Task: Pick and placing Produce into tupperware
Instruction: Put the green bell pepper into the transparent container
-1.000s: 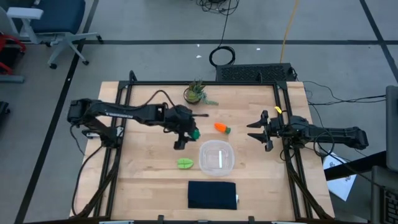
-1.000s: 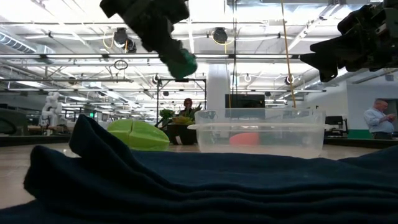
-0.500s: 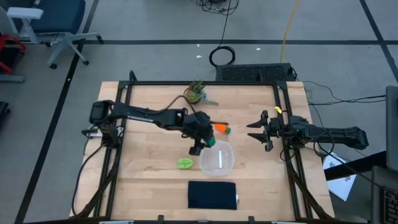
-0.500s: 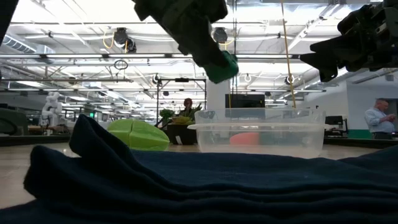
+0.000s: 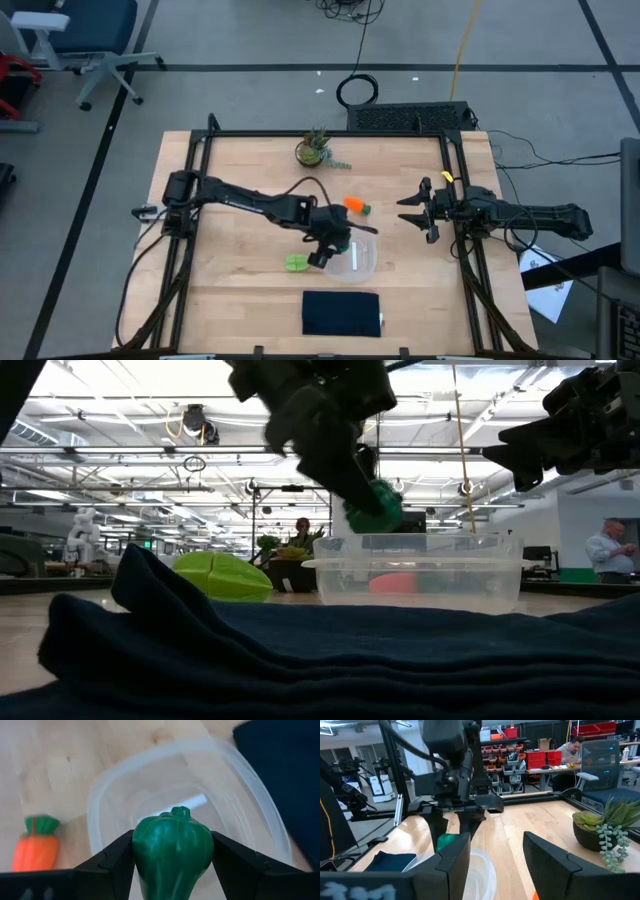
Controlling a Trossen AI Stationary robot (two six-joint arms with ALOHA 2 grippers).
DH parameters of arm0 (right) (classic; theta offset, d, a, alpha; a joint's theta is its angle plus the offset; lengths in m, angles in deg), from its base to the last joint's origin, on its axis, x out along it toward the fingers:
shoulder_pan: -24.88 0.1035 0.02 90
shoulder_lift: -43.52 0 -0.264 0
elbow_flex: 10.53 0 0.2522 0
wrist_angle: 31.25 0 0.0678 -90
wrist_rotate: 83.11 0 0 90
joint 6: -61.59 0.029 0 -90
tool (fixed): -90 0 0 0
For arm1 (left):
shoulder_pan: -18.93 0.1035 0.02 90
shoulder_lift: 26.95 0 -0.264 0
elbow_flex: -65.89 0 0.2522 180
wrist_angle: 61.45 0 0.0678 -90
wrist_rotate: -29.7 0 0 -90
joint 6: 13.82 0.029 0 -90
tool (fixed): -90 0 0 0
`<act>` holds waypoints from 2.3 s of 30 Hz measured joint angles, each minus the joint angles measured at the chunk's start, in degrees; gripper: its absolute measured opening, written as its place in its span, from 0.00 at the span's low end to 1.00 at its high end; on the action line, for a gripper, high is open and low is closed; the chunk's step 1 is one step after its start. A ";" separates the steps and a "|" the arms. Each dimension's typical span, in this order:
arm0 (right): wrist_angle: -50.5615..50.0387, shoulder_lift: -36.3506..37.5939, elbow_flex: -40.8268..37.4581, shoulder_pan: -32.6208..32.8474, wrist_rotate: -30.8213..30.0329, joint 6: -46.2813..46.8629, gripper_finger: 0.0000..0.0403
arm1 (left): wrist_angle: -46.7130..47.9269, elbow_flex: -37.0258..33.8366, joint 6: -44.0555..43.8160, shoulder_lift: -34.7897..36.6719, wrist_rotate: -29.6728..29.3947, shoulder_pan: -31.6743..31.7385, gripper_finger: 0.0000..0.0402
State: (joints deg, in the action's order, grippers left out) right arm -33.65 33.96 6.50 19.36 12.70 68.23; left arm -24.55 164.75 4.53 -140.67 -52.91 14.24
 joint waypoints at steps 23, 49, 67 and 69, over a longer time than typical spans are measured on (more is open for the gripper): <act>0.15 -0.27 0.00 -0.01 0.02 -0.02 0.44 | 4.33 7.14 2.79 -7.32 1.33 -1.20 0.56; 0.30 -1.99 0.00 0.00 0.22 0.16 0.44 | 4.79 7.14 -0.48 -11.38 0.26 0.28 0.56; 0.42 -1.99 0.00 0.00 0.23 0.17 0.44 | 4.21 7.14 -0.92 -11.38 0.55 0.26 0.67; 0.42 -1.99 0.00 0.00 0.23 0.17 0.44 | 4.19 7.14 -0.90 -11.38 0.55 0.26 0.67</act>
State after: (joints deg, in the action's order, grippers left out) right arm -33.24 31.97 6.50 19.36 12.93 68.40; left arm -20.36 171.89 3.63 -152.05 -52.36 14.51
